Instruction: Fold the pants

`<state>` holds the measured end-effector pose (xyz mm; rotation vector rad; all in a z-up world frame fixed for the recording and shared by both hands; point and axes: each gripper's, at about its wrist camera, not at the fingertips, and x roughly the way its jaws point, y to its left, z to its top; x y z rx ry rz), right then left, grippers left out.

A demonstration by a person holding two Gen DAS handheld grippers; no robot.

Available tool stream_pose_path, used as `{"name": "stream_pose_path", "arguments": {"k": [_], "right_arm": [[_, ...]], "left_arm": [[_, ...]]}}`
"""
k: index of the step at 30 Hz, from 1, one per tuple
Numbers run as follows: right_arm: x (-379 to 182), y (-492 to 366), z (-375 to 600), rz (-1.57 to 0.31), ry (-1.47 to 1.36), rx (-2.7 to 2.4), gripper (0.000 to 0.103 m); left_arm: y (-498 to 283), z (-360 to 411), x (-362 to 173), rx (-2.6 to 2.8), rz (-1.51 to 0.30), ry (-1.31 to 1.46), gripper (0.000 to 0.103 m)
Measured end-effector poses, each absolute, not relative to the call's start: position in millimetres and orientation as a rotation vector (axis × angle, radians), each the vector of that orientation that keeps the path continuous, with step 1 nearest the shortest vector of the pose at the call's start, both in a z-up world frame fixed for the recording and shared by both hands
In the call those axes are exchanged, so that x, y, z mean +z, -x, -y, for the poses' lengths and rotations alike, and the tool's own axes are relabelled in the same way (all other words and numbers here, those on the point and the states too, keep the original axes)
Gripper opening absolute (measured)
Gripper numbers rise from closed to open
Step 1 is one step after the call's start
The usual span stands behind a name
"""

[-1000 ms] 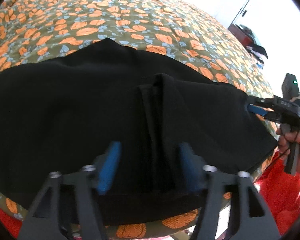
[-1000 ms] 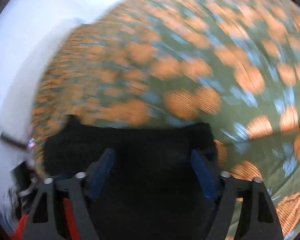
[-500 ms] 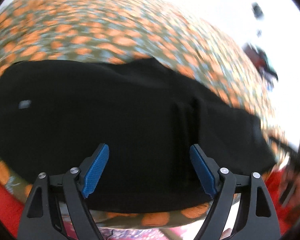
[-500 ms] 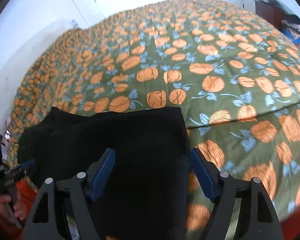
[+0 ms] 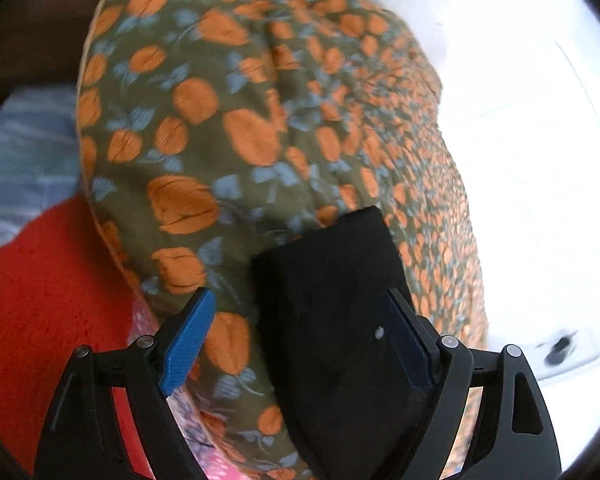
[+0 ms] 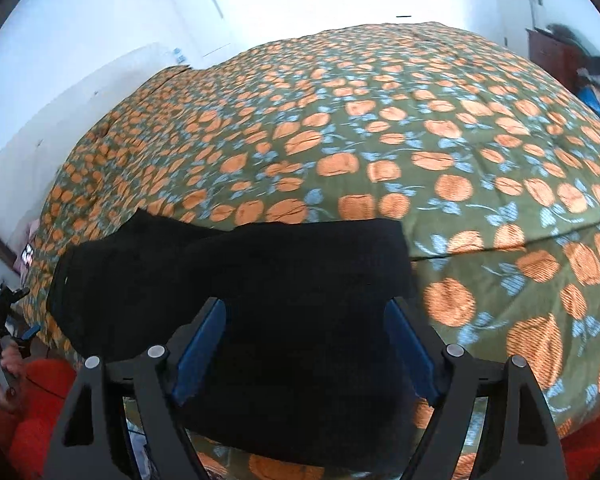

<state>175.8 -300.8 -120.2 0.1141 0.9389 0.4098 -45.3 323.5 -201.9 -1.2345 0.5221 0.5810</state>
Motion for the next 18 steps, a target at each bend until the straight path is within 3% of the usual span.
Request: {"name": "stream_pose_path", "arguments": {"k": [2,8,10,14,18], "right_arm": [[-122,-175,295,-0.945,-0.105,0.422,0.081],[-128,-170,291,-0.962,-0.074,0.444,0.081],[-128,-170,293,-0.960,-0.076,0.442,0.081],[-129,-171,297,-0.967,-0.088,0.432,0.081],[-131,-174,298,-0.973,-0.097,0.430,0.081]], "left_arm": [[43,-328,-213,0.562,-0.529,1.266,0.084],[18,-336,-228,0.504,-0.552,1.257,0.069],[13,-338,-232,0.494,-0.567,1.255,0.056],[8,-338,-237,0.475,-0.582,1.257,0.054],[4,-340,-254,0.466,-0.618,1.305,0.059]]}}
